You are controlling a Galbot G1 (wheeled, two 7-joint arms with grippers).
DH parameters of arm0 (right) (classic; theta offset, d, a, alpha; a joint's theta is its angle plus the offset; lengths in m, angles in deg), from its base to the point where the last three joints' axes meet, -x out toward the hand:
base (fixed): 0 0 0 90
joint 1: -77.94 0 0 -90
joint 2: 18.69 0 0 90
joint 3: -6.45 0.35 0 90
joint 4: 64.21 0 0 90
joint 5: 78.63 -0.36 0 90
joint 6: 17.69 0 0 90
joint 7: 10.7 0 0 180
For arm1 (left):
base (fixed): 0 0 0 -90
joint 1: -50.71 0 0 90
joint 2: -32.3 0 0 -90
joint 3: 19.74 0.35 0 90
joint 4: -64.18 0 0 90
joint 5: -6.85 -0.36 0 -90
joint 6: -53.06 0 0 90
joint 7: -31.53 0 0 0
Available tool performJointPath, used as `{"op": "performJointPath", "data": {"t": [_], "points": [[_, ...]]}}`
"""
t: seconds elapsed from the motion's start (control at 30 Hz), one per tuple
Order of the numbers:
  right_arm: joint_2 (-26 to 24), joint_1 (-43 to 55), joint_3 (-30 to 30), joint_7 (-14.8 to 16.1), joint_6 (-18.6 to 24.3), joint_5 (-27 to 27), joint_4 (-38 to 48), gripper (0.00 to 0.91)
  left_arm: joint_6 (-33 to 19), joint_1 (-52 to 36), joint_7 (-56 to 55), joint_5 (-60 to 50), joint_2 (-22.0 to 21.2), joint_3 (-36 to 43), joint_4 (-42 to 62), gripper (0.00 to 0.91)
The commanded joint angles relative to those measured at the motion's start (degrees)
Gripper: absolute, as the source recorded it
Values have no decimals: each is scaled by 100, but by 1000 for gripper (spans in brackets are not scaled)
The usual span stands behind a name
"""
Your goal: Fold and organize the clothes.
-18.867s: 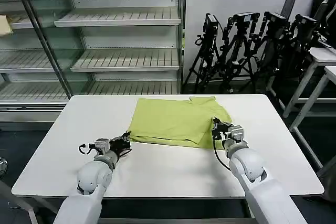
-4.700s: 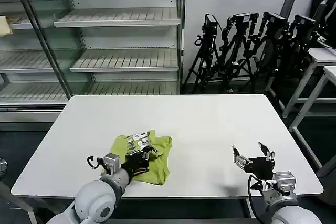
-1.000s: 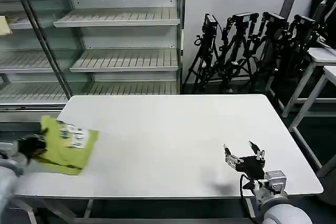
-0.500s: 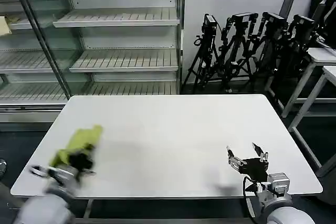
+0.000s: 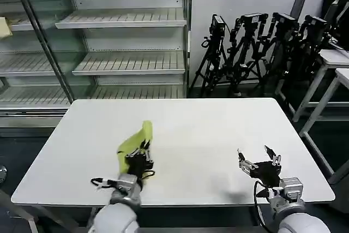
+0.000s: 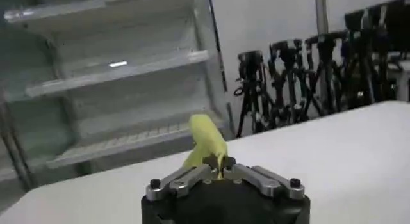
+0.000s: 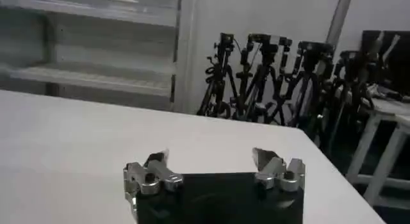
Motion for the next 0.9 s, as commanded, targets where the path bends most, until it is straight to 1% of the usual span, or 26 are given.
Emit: {"op": "performJointPath", "data": {"t": [0.03, 0.07, 0.13, 0.17, 0.27, 0.43, 0.53, 0.63, 0.67, 0.7, 0.73, 0.77, 0.8, 0.83, 0.87, 0.9], "points": [[-138, 29, 508, 2, 8, -186, -32, 907, 119, -909, -626, 687, -668, 1183, 455, 20], [-151, 53, 546, 4, 7, -209, -21, 907, 118, -883, -627, 828, -664, 1259, 378, 907], [-202, 131, 665, 8, 6, -290, 14, 907, 127, -866, -568, 1348, -673, 1359, 230, 907], [-227, 201, 725, 7, 0, -354, 40, 907, 35, -866, -500, 1465, -701, 1398, 225, 907], [-272, 275, 797, 18, 10, -380, 110, 907, -154, -924, -315, 1518, -751, 1465, 271, 907], [-275, 333, 830, 33, 20, -380, 178, 907, -250, -1173, -165, 1629, -872, 1475, 234, 907], [-280, 393, 812, 104, 62, -290, 301, 907, -269, -1297, -149, 1630, -899, 1305, 286, 907], [-272, 591, 703, 159, 205, 17, 545, 907, -316, -1328, 91, 1349, -815, 897, 294, 907], [-267, 728, 628, 158, 482, 149, 731, 907, -410, -1313, 358, 970, -735, 505, 345, 907], [-255, 837, 553, 192, 598, 370, 865, 907, -527, -1300, 613, 761, -664, 221, 399, 907], [-246, 861, 542, 216, 609, 398, 891, 907, -583, -1257, 738, 503, -605, 65, 496, 907], [-230, 1063, 416, 262, 679, 562, 1114, 907, -712, -1169, 1040, 240, -410, -282, 598, 907], [-211, 1169, 338, 300, 777, 716, 1228, 907, -765, -1048, 1260, 57, -341, -516, 679, 907], [-190, 1251, 268, 325, 878, 773, 1298, 907, -859, -975, 1406, -63, -300, -694, 740, 907], [-147, 1363, 142, 331, 960, 830, 1410, 907, -1102, -794, 1800, -252, -210, -1080, 842, 907], [-121, 1422, 90, 334, 961, 842, 1457, 907, -1168, -669, 1965, -371, -124, -1297, 883, 907]]}}
